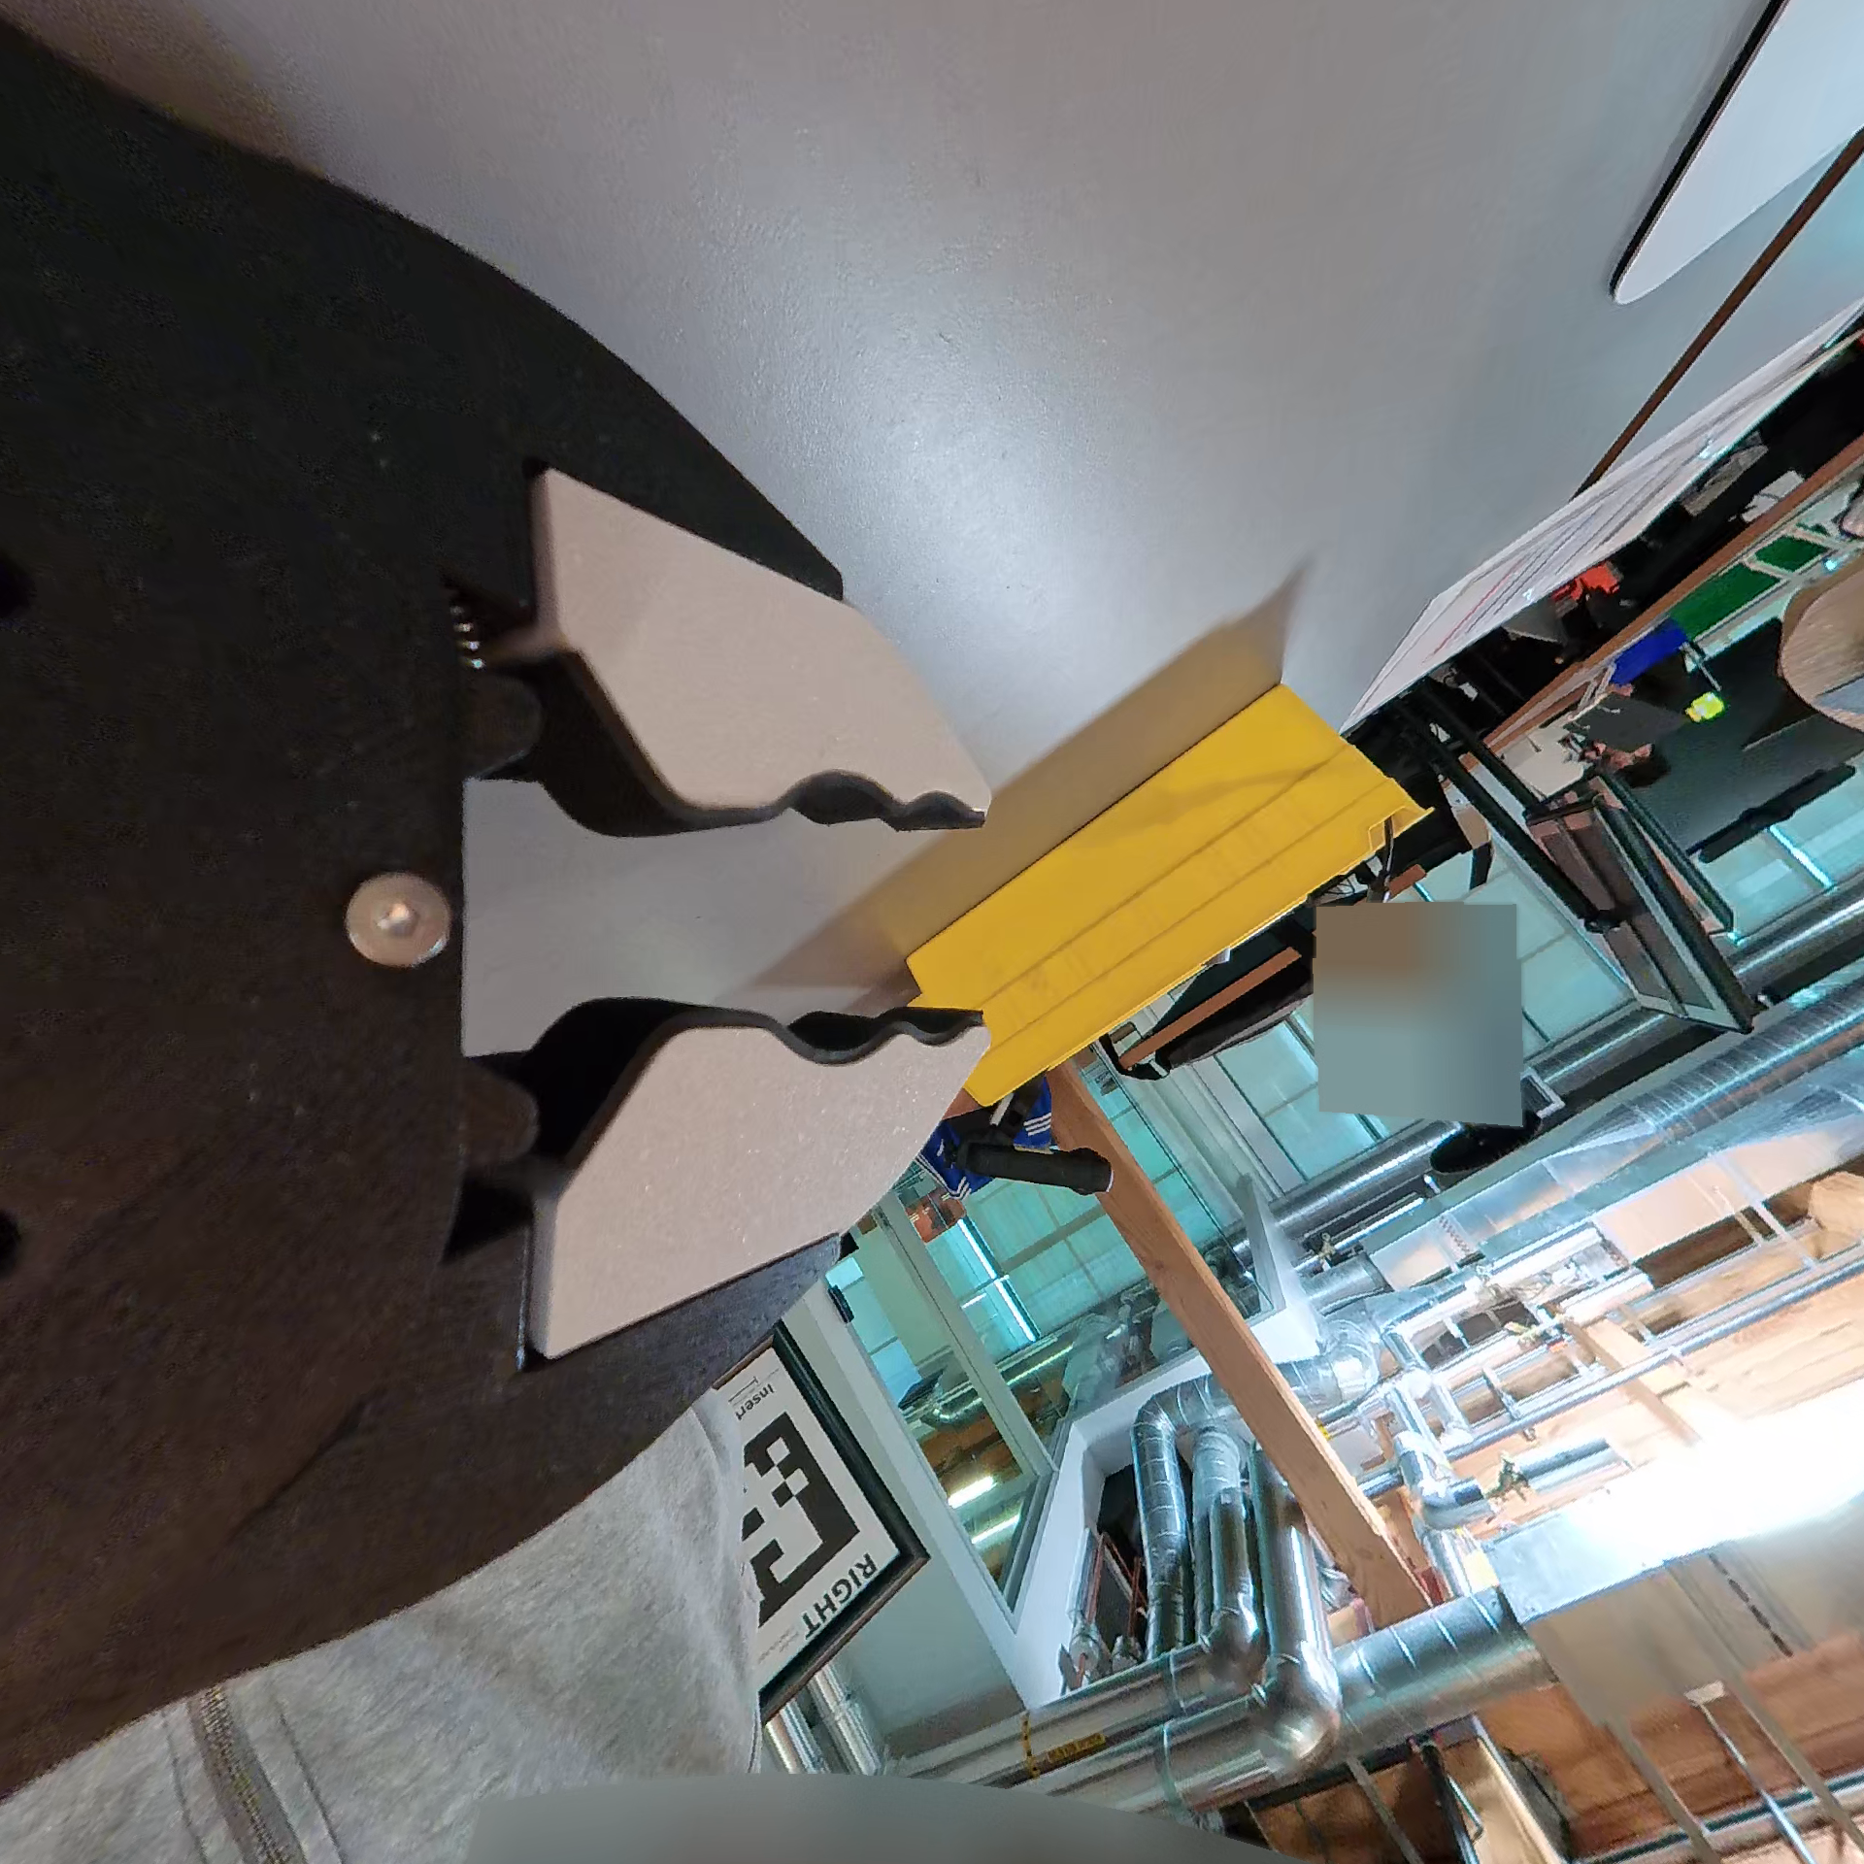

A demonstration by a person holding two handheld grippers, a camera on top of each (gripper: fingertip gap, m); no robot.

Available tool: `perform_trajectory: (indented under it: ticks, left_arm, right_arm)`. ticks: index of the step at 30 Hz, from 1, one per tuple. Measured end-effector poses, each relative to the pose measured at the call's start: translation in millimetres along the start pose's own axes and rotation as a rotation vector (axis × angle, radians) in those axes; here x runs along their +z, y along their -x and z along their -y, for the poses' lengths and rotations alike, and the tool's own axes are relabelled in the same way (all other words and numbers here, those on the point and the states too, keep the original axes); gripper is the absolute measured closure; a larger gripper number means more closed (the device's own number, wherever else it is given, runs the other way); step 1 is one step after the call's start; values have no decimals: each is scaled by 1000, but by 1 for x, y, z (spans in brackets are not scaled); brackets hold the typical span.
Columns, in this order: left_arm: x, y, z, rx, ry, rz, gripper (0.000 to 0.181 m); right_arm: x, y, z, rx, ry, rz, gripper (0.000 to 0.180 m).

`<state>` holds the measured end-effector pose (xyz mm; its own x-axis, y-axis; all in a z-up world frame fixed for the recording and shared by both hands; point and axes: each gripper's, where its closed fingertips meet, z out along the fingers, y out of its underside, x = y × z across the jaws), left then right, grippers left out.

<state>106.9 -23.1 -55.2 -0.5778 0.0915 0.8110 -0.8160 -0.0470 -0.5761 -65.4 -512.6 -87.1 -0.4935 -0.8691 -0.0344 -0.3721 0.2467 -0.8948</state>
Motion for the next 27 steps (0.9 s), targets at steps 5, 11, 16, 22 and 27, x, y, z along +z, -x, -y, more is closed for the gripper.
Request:
perform_trajectory:
  ticks: [5,11,16,22,27]
  left_arm:
    - [0,0,0,-3,3,0,146]
    - [0,1,0,-9,4,-1,146]
    - [0,1,-1,-12,5,-1,146]
    - [0,1,-1,-15,7,0,145]
    - [0,1,-1,-17,8,0,145]
  right_arm:
    - [1,4,0,-11,4,20,139]
    - [2,16,-1,1,12,107,161]
    - [2,16,-1,6,14,114,162]
    - [2,17,-1,4,15,110,162]
    - [2,17,-2,4,15,110,162]
